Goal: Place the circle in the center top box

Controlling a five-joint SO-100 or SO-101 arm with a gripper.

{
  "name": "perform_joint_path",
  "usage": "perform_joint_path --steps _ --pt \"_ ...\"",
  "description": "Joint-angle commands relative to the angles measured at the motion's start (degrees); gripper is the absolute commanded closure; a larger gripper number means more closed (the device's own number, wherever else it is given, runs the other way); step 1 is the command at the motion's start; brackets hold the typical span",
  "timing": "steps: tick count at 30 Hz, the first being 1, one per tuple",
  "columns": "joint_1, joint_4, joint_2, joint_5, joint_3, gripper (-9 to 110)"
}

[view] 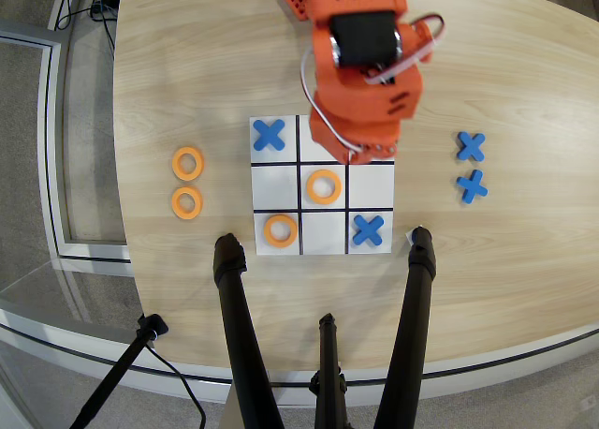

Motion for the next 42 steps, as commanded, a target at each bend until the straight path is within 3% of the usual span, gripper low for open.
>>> perform_joint_path --steps 1,13,24,32,42 --pt "-0.44 -3.6 -8.35 1.32 -8.61 102" --pt "5.01 -12.83 -35.07 2.29 -26.81 102" --pt "7.91 -14.85 -41.92 0.53 -28.48 99" --pt "8.96 -10.46 -35.95 -0.44 -25.14 89" --pt "14.5 8.7 -5.45 -4.83 -7.38 88"
